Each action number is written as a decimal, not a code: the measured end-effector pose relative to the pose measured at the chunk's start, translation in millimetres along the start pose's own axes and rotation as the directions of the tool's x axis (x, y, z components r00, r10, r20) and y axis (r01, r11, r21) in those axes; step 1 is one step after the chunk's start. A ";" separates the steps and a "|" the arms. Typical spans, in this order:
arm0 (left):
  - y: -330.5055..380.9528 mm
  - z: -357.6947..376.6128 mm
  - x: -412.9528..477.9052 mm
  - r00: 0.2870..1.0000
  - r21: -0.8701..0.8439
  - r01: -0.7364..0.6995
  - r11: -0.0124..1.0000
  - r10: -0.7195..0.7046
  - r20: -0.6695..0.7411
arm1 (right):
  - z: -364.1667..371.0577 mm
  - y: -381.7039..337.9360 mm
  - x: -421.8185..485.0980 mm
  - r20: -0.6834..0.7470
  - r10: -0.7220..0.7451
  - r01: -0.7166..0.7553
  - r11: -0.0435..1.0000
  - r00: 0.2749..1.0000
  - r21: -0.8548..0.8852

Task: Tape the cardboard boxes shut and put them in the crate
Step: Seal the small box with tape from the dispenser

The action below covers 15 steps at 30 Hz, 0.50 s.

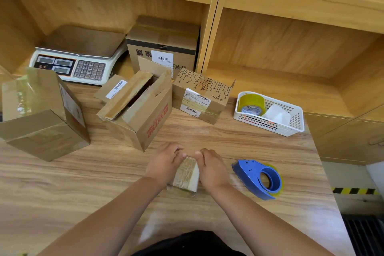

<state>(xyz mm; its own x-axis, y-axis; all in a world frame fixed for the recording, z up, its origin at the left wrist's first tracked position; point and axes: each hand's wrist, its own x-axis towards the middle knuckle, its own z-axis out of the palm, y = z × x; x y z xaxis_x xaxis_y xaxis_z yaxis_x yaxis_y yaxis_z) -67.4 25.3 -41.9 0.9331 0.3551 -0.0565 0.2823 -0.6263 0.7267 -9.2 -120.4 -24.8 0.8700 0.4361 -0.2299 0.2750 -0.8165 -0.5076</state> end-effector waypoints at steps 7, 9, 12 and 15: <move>16.5 -4.0 -16.1 0.917 0.105 0.351 0.930 -0.365 0.162 | -0.5 -8.3 -22.2 0.296 0.251 -0.339 0.893 0.922 0.297; 22.1 -6.4 -21.9 0.923 -0.012 0.364 0.931 -0.359 0.137 | -1.3 -8.9 -27.2 0.242 0.178 -0.258 0.898 0.954 0.356; 23.9 -11.0 -29.5 0.944 -0.273 0.329 0.904 -0.314 0.098 | -2.7 -6.1 -35.0 0.160 0.092 -0.162 0.852 0.983 0.499; 17.1 -7.5 -37.8 0.967 -0.482 0.251 0.839 -0.192 0.170 | 0.7 2.8 -41.3 0.154 0.035 -0.122 0.787 0.987 0.605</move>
<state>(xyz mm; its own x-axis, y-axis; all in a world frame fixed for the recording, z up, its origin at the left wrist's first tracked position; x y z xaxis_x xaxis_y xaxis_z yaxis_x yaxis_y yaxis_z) -99.5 6.3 -22.3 0.8856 0.3458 -0.3101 0.3641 -0.1022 0.9257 -44.6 -140.4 -17.4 0.8055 0.4608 -0.3728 -0.1371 -0.4670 -0.8736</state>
